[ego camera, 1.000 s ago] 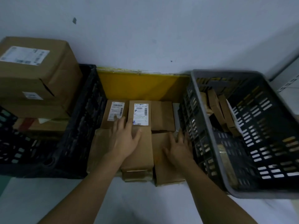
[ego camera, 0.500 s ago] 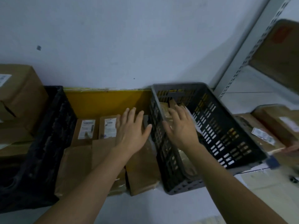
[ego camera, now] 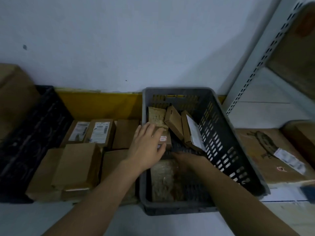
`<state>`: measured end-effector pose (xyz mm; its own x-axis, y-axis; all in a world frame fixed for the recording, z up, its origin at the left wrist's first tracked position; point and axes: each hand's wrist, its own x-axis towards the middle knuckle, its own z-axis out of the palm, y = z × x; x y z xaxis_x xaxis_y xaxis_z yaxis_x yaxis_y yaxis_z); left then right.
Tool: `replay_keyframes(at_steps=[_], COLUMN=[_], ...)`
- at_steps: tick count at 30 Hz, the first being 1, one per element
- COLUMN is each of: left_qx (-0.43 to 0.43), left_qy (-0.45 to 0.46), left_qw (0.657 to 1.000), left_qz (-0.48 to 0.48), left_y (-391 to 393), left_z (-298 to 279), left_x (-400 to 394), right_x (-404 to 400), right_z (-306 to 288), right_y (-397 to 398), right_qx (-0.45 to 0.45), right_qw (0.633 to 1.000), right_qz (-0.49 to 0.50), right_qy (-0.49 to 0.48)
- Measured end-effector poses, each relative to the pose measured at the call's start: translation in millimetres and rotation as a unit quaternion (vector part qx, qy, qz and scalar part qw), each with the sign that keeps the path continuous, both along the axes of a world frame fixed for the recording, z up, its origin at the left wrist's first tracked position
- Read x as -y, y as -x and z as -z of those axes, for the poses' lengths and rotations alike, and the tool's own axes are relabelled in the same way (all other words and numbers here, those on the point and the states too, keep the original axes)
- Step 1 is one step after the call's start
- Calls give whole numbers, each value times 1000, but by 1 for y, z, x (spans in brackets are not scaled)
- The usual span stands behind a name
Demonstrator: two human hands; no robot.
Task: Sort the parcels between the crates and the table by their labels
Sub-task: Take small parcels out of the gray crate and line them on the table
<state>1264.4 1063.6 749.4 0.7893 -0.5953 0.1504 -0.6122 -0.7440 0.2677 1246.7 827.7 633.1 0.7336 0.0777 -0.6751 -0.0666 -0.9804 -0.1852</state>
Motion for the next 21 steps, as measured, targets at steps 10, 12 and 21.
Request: replay_keyframes(at_steps=[10, 12, 21], left_qx=[0, 7, -44], left_qy=[-46, -43, 54], left_qw=[999, 999, 997], left_qz=[-23, -24, -16], left_y=[7, 6, -1], left_z=[16, 16, 8], left_x=[9, 9, 12], right_x=[-22, -14, 20], right_z=[-36, -39, -93], right_y=[-1, -3, 2], right_qx=[3, -13, 53], right_qw=[998, 987, 968], right_qz=[7, 62, 106], right_qy=[-66, -146, -221])
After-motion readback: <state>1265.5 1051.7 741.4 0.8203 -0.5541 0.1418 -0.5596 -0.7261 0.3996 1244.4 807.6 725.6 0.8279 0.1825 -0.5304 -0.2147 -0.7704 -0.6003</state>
